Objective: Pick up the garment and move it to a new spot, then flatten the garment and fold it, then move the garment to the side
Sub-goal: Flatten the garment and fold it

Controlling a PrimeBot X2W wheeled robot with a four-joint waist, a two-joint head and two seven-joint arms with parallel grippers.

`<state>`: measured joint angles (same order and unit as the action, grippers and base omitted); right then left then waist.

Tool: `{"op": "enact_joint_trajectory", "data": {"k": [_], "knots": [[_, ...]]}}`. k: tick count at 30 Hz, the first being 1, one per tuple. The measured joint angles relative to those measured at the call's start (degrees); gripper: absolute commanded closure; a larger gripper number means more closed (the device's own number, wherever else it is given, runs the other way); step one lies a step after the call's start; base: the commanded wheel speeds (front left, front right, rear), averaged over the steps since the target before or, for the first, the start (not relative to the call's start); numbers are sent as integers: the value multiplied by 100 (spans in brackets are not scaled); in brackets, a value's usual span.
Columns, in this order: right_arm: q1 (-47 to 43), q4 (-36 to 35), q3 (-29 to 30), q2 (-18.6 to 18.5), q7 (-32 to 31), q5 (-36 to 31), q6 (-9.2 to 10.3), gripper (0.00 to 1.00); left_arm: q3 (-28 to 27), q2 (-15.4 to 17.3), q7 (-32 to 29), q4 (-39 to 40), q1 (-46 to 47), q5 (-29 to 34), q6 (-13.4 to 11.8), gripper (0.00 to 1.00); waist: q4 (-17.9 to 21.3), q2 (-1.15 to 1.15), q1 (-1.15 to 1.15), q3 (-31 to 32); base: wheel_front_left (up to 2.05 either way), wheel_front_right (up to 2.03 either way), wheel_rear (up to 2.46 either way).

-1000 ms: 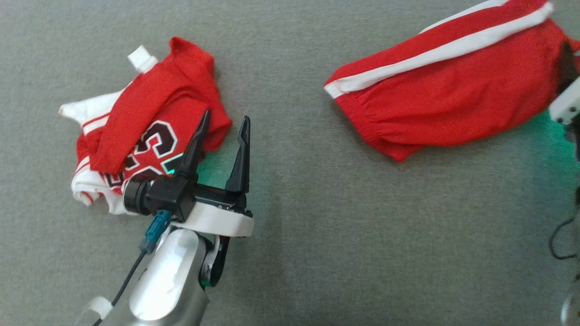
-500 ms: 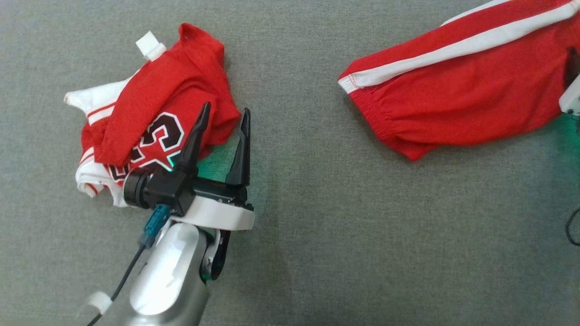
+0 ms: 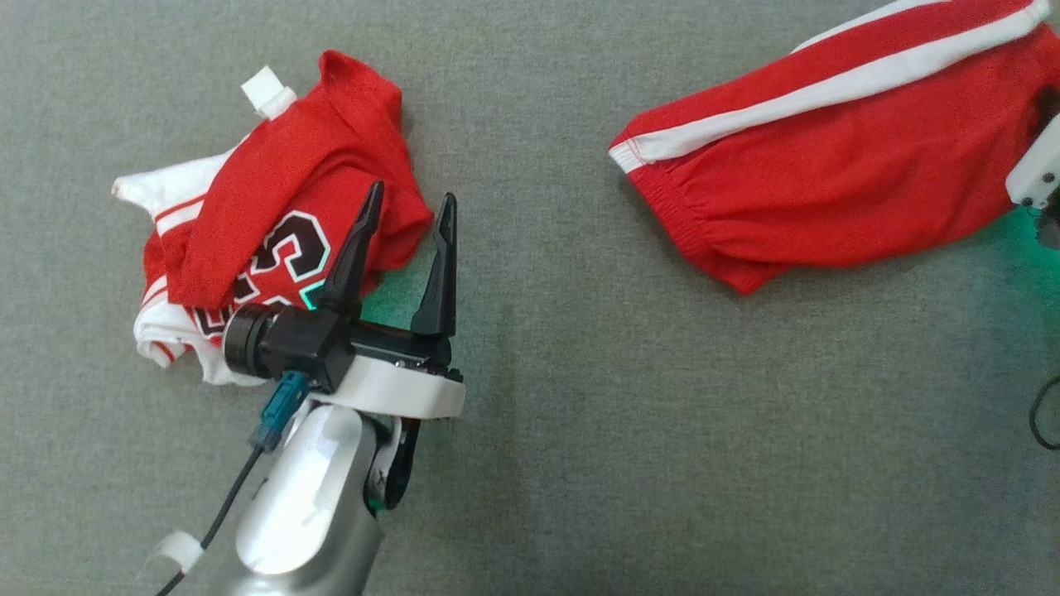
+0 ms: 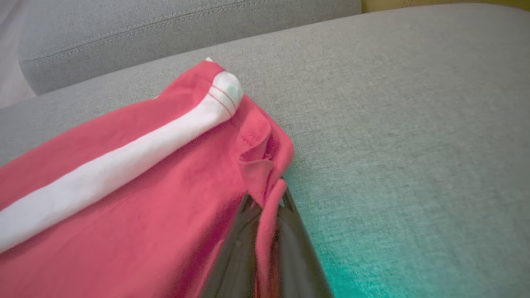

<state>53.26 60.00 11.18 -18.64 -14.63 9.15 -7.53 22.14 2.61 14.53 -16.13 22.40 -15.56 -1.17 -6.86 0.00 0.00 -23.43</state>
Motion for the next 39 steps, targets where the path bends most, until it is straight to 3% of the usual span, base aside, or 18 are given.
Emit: {"op": "enact_joint_trajectory", "data": {"k": [11,20,31,39], "knots": [[-608,14,121,-410,730,331,0,100,-137,-5,1,-2,-104,51,0,0,183,0,0,437,0,0,0],[-905,-2,304,-430,1078,405,0,100,-182,-7,0,5,-293,52,2,0,393,0,-1,667,0,0,0],[-933,-448,-26,-121,1616,701,0,100,-187,-7,0,-13,-354,52,18,0,391,0,0,891,0,0,0],[-1172,-983,-686,60,1864,1228,0,100,-211,-5,0,-62,-589,52,18,0,361,0,-1,1184,0,0,0]]}}
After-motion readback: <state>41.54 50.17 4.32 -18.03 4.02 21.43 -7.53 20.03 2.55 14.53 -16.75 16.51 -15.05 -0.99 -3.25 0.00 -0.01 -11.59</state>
